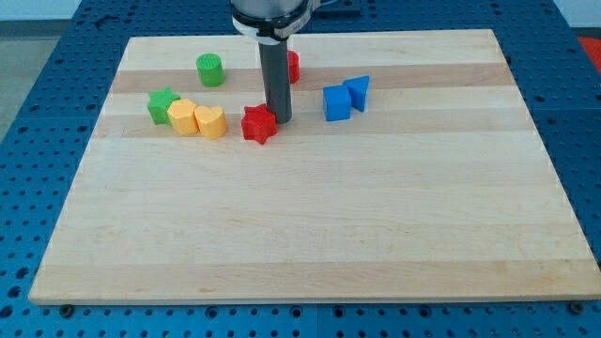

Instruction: Point at the blue cube

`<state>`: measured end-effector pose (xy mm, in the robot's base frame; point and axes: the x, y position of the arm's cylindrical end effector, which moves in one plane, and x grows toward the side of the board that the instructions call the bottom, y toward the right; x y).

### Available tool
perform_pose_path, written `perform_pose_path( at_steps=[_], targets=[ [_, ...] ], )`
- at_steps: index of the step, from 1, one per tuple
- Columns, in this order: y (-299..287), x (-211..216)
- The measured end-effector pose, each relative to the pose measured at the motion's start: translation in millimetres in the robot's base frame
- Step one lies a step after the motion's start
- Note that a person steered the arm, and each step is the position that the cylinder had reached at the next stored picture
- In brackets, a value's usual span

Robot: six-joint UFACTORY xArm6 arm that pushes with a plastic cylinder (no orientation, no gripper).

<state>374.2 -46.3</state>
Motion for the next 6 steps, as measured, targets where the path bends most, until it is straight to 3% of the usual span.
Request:
perform_pose_path(
  at_steps=[4,6],
  targets=[
    [-15,4],
    [12,4]
  ],
)
